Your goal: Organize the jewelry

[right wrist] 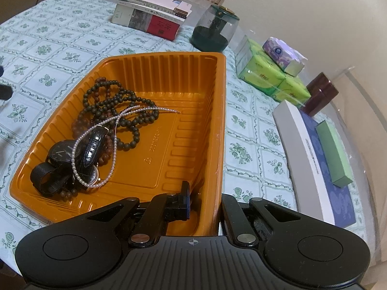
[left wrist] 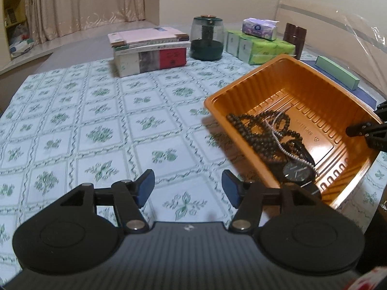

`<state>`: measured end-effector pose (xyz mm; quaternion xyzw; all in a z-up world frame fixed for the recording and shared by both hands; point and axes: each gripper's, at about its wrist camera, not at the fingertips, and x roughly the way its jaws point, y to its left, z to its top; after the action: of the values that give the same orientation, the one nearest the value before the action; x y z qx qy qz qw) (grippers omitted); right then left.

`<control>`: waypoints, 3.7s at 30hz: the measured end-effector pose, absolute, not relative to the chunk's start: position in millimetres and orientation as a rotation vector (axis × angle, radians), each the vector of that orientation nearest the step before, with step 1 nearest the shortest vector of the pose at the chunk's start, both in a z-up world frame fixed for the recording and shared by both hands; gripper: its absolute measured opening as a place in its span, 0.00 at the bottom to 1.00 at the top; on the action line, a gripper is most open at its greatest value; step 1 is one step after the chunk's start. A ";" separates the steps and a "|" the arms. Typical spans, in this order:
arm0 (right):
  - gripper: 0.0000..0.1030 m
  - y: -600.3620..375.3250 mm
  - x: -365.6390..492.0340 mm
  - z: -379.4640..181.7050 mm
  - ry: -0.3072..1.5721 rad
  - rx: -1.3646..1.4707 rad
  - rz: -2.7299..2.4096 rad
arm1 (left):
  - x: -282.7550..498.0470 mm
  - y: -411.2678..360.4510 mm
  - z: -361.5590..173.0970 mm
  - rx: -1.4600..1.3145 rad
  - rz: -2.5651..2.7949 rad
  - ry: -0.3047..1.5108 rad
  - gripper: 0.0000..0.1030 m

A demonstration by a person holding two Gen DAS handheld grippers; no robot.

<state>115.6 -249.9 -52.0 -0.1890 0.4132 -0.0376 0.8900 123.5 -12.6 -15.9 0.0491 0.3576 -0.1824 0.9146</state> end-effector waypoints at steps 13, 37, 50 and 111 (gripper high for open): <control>0.06 -312.5 129.2 -72.1 0.891 -0.140 0.071 | 103.3 9.9 -18.6 0.086 -0.291 0.734 0.68; 0.08 -349.9 96.5 -86.9 0.744 0.134 0.149 | 0.1 -6.2 -35.5 0.030 -0.165 0.708 0.87; 0.19 -342.2 97.8 -81.3 0.812 0.121 0.119 | 20.7 45.8 -46.6 0.078 0.029 0.698 0.87; 0.06 -317.8 109.2 -41.5 0.825 -0.001 0.066 | 92.4 -150.2 -9.7 0.102 -0.637 0.625 0.06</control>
<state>109.2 -317.8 -41.5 -0.0007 0.4007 0.0323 0.9156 92.5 -150.2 -9.7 0.0493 0.3023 -0.3081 0.9007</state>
